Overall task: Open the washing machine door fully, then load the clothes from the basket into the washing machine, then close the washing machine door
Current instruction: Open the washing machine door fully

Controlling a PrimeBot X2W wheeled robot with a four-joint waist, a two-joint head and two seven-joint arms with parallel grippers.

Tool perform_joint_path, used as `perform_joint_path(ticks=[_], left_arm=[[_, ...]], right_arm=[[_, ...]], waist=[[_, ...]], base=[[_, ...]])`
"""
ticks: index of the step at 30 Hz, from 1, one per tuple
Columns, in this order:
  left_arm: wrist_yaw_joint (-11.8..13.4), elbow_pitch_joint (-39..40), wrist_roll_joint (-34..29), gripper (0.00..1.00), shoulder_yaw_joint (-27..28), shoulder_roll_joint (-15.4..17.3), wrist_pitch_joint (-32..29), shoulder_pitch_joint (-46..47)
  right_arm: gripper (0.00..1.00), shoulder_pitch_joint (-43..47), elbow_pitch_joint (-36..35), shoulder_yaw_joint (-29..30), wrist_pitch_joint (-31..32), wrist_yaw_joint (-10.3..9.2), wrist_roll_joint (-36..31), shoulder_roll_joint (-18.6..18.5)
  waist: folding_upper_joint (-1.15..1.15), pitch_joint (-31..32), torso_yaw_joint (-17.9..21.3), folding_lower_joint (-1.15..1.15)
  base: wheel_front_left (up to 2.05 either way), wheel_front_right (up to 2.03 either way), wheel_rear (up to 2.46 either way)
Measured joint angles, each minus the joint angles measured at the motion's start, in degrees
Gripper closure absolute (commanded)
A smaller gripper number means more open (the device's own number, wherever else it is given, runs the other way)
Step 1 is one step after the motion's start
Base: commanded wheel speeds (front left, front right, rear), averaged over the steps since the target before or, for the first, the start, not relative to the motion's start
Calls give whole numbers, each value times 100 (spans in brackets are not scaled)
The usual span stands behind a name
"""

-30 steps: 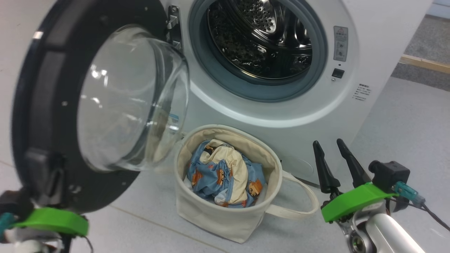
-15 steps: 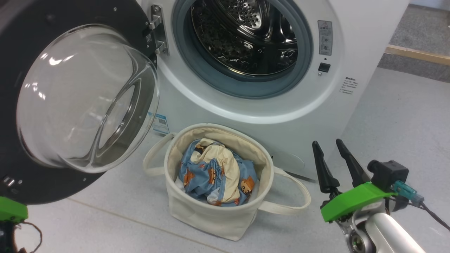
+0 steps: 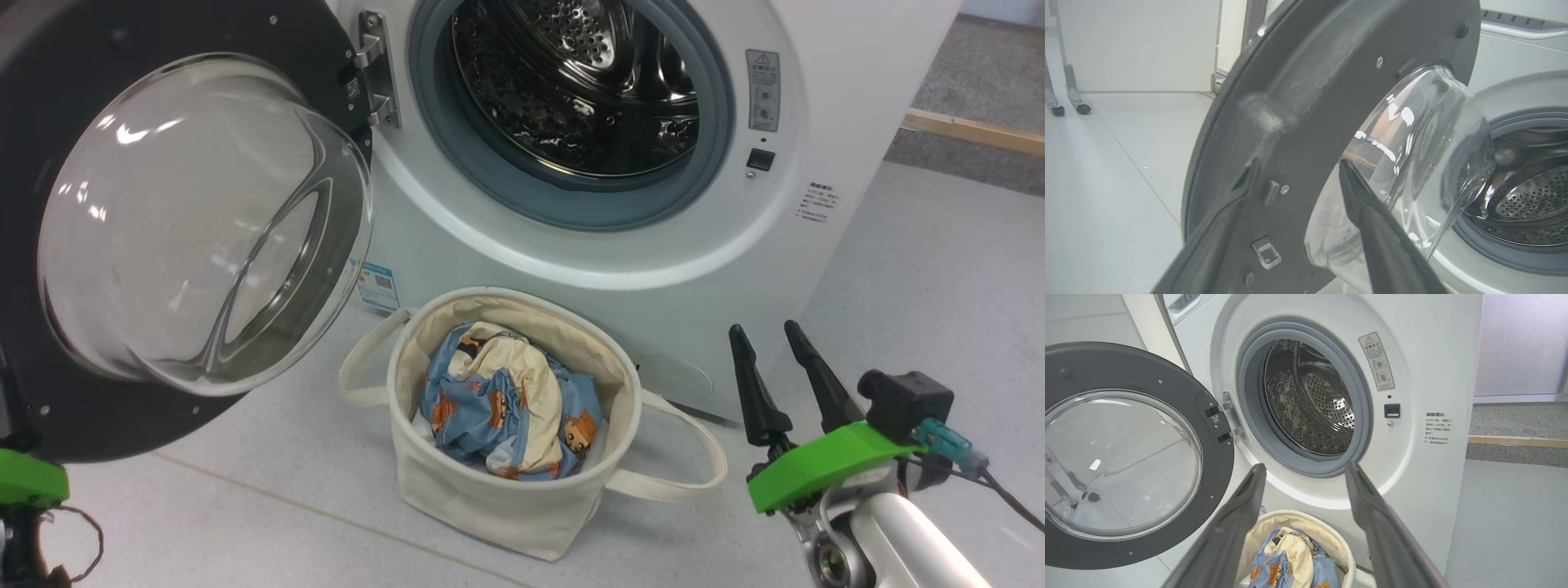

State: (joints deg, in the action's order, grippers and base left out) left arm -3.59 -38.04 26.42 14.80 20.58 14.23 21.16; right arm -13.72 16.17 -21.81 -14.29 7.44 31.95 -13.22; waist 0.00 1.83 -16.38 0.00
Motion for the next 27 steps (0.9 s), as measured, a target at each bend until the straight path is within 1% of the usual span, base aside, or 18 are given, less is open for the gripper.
perform_joint_path(ticks=[5, 9, 13, 16, 20, 27], left_arm=[[-101, 427, 7, 0, -136, -99, -1, -159], [-98, 854, 8, 0, -261, -229, -97, -361], [-103, 1313, 104, 0, -371, -392, -278, -532], [-107, 1590, 142, 0, -510, -480, -380, -689], [-97, 1747, 145, 0, -603, -534, -436, -875], [-97, 1824, 60, 0, -686, -535, -349, -953]], right_arm=[[0, 3, -4, 23, 0, 0, 0, 4], [0, 4, -11, 27, 0, 0, 27, 22], [0, 4, -12, 27, 0, 0, 51, 36], [0, 4, -12, 26, 0, 0, 51, 36], [0, 3, -3, 23, 0, 0, 49, 38], [0, -4, 21, -4, 0, 0, 47, 34]], waist=[[0, 14, -65, 0], [0, 14, -69, 0], [0, 14, 15, 0], [0, 15, 131, 0], [0, 21, 349, 0], [0, 19, 895, 0]], base=[[0, 0, 0], [0, 0, 0], [0, 0, 0], [0, 0, 0], [0, 0, 0], [0, 0, 0]])
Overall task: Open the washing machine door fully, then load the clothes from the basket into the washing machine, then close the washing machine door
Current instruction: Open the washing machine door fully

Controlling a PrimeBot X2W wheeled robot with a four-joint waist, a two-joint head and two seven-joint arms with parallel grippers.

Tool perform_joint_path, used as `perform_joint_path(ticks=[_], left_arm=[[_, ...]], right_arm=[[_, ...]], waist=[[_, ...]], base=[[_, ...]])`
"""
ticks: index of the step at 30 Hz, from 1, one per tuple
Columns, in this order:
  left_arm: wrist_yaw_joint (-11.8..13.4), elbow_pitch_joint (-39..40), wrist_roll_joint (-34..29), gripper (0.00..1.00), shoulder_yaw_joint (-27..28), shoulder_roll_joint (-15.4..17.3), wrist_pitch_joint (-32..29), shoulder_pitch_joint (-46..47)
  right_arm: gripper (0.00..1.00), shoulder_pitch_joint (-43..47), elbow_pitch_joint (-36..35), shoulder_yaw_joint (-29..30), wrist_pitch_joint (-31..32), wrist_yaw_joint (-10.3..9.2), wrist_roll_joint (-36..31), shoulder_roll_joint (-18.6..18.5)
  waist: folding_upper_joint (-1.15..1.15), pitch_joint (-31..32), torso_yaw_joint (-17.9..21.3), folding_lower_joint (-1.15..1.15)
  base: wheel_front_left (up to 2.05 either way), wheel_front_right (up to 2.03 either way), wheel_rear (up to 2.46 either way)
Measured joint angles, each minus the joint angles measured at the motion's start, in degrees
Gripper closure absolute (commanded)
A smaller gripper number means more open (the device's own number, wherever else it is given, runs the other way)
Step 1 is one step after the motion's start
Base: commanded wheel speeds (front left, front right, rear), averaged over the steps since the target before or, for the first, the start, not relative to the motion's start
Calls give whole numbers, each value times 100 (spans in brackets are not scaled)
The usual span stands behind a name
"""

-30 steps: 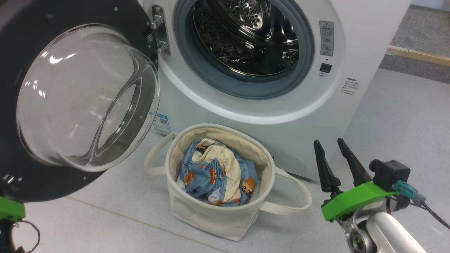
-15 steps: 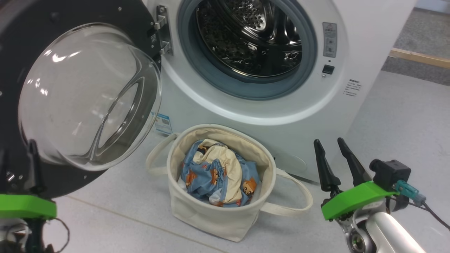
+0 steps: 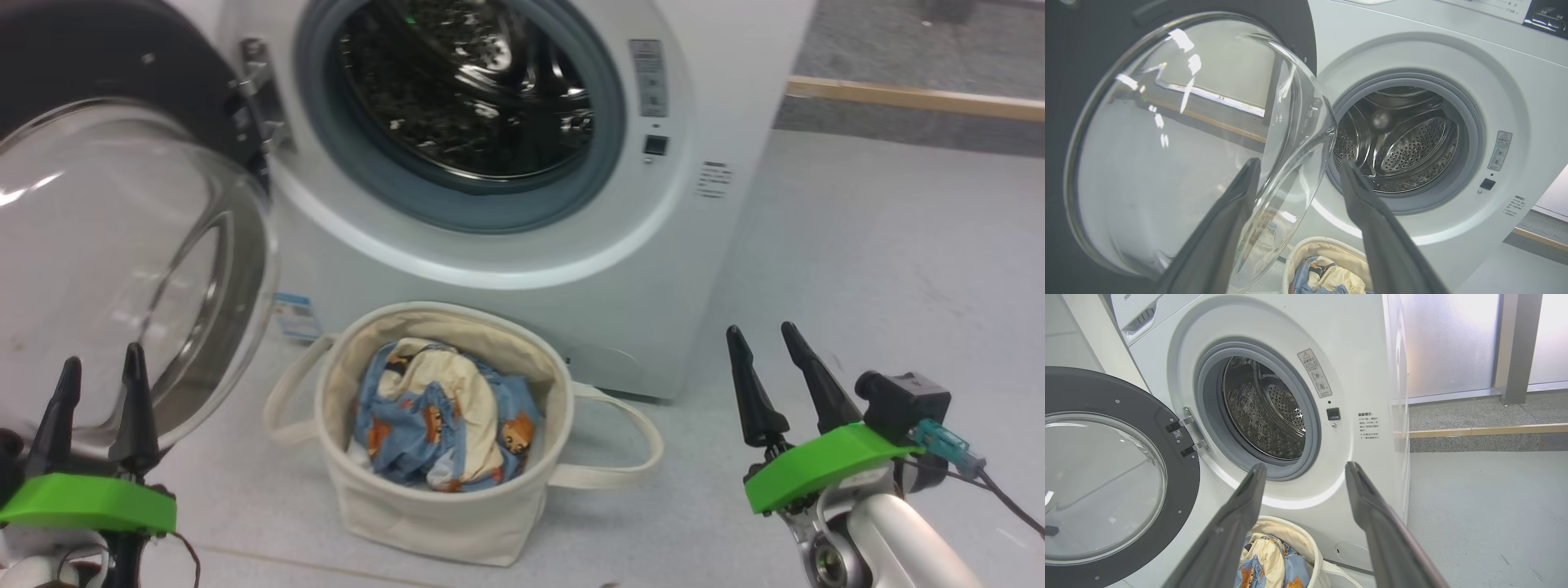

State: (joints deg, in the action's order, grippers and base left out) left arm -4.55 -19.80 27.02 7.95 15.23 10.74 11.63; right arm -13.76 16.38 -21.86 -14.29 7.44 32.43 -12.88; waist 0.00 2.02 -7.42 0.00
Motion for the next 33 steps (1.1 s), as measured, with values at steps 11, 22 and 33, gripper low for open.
perform_joint_path(ticks=[11, 22, 33], left_arm=[[-58, -87, 20, 0, -97, -22, 104, -48], [-57, -115, 56, 0, -36, -20, 285, -110], [-49, -118, -331, 0, -133, 25, 349, -117]], right_arm=[[0, -105, 2, -94, 0, 0, -18, -107], [0, -157, 0, -104, 0, 0, -98, -241], [0, -159, 48, 129, 0, 0, -375, -257]], waist=[[0, -73, 848, 0], [0, -308, 1358, 0], [0, -324, 1229, 0]], base=[[0, 0, 0], [0, 0, 0], [0, 0, 0]])
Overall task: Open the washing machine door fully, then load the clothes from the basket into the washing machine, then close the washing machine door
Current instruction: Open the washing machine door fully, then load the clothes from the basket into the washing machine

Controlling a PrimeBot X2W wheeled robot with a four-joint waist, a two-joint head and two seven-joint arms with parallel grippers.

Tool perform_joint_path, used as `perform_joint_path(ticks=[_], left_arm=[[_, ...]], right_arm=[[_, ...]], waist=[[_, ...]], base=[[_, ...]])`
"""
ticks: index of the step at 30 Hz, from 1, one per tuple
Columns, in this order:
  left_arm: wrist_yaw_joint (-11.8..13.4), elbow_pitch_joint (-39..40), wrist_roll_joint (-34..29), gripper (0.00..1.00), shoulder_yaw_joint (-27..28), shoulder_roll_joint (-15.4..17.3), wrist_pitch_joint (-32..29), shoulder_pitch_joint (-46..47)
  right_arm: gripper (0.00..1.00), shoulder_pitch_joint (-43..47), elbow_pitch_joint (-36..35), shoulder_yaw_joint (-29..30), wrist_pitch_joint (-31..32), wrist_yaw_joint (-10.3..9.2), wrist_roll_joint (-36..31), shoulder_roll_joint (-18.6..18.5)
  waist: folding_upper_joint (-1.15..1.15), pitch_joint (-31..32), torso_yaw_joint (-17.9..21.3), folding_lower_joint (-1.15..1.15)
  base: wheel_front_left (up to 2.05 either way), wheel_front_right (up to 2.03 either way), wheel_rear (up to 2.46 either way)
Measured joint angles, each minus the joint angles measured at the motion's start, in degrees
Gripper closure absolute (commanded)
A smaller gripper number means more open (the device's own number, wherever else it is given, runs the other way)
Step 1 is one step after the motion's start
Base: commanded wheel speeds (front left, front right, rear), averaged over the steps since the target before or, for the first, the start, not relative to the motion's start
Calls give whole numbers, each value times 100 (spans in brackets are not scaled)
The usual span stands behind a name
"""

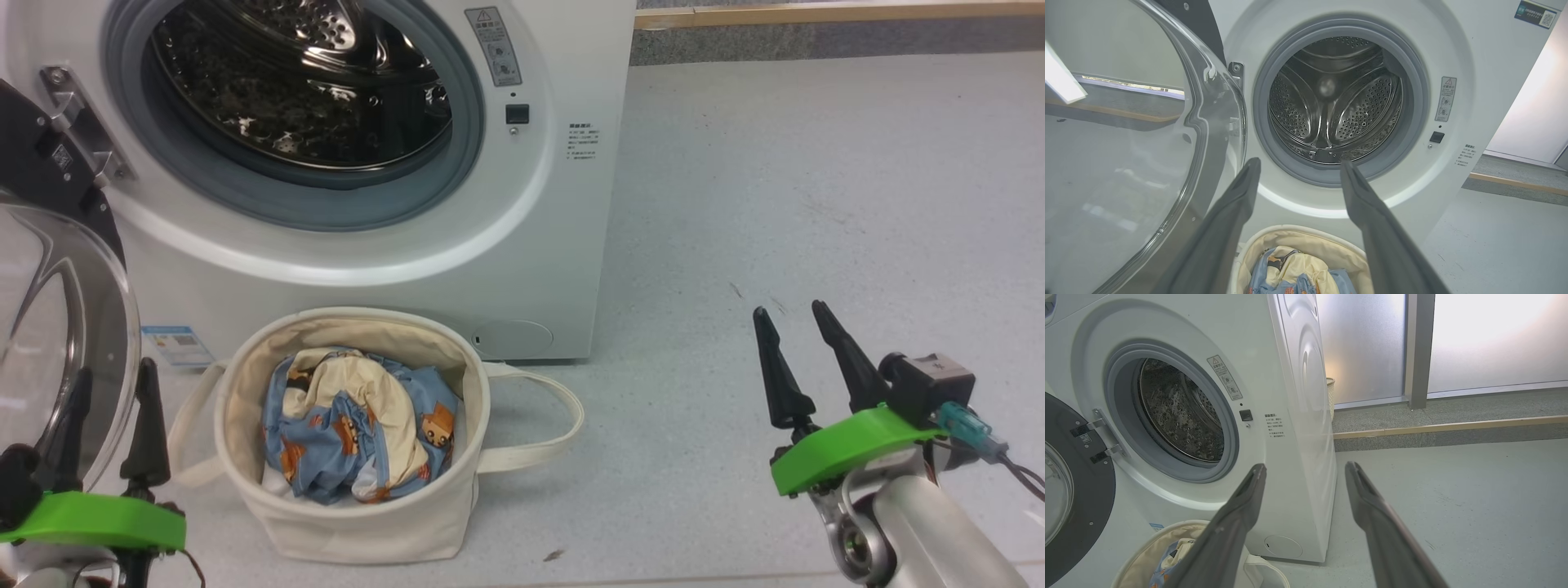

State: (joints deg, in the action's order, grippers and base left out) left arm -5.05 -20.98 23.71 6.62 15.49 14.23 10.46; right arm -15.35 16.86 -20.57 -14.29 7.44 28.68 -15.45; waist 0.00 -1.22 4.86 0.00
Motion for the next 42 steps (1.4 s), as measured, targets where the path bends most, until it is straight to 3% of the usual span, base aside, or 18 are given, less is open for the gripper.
perform_joint_path(ticks=[42], left_arm=[[-155, -188, -198, 0, 330, -53, 7, -60]], right_arm=[[0, 1, 68, 59, 0, 0, -9, 13]], waist=[[0, 59, -247, 0]], base=[[17, -11, -7]])
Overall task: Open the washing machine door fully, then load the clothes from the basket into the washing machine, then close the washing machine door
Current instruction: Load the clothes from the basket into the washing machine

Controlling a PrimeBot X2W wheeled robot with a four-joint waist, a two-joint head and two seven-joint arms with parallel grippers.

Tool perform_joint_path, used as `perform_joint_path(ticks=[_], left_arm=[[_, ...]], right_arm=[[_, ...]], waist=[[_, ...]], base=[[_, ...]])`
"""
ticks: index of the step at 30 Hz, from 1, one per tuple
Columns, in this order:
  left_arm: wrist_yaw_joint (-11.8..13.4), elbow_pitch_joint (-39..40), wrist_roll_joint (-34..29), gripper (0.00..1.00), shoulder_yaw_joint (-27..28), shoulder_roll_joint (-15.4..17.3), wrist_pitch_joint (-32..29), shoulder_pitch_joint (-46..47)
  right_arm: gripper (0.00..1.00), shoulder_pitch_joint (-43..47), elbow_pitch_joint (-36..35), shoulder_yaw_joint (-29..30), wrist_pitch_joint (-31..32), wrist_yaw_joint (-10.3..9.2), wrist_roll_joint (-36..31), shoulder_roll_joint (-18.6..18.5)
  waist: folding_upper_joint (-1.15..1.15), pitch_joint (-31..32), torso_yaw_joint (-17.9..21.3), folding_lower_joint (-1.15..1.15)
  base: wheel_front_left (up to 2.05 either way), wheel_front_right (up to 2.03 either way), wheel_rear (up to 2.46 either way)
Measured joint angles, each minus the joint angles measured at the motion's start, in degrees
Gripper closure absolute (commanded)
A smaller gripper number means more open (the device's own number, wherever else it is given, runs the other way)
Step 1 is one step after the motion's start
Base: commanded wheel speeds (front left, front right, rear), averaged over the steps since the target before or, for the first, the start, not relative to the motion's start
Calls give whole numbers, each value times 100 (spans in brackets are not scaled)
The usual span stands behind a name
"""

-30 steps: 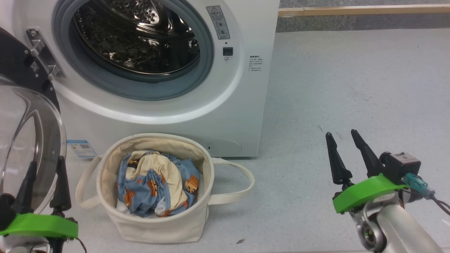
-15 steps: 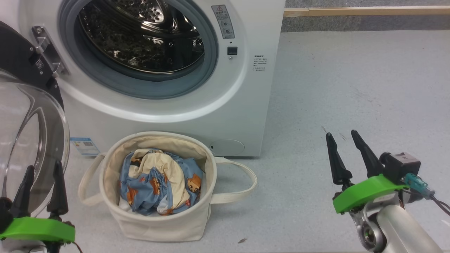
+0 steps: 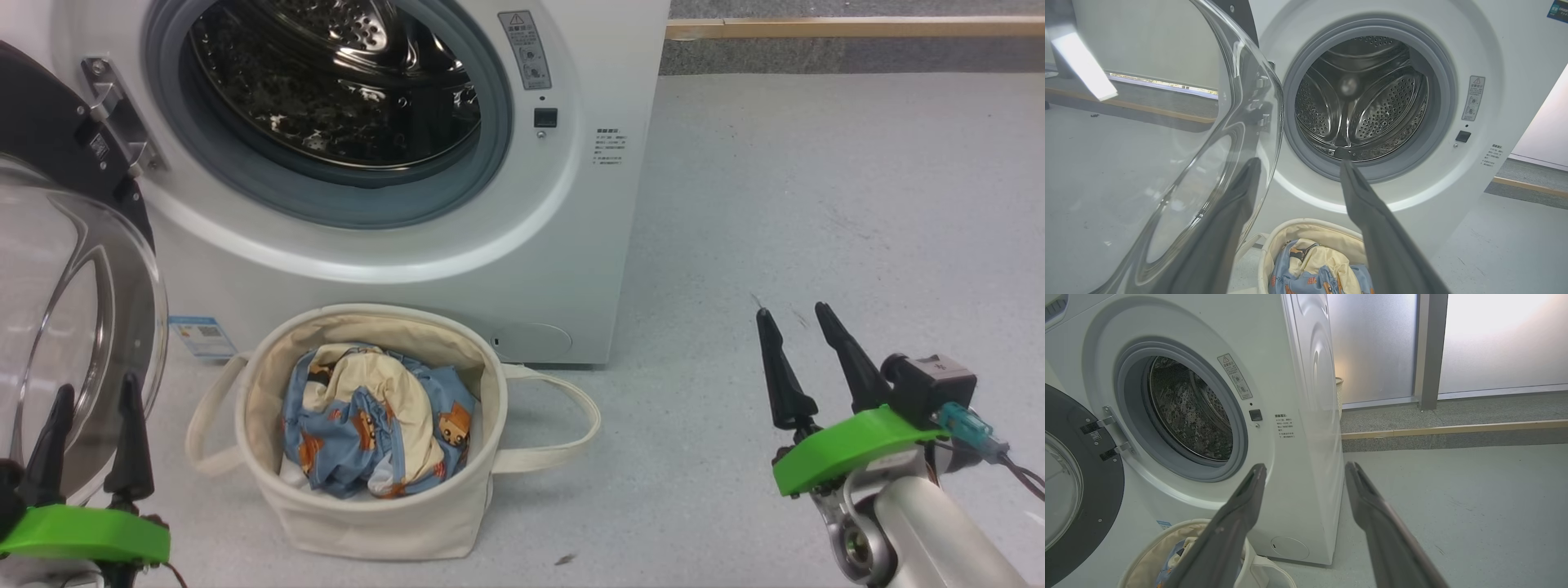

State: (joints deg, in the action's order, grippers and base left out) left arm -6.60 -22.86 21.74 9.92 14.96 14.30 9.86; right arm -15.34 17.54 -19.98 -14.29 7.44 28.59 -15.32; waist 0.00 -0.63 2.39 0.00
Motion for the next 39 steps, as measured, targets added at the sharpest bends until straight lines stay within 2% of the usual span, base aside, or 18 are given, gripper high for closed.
perform_joint_path(ticks=[21, 39], left_arm=[[-48, -65, -30, 0, 149, -13, 0, 9], [-49, -121, -148, 0, 335, -59, 0, 28]], right_arm=[[0, 1, 0, -4, 0, 0, 24, 14], [0, 1, 1, -27, 0, 0, 25, 15]], waist=[[0, -14, -60, -1], [0, -9, -118, 0]], base=[[104, -69, -36], [124, -135, 11]])
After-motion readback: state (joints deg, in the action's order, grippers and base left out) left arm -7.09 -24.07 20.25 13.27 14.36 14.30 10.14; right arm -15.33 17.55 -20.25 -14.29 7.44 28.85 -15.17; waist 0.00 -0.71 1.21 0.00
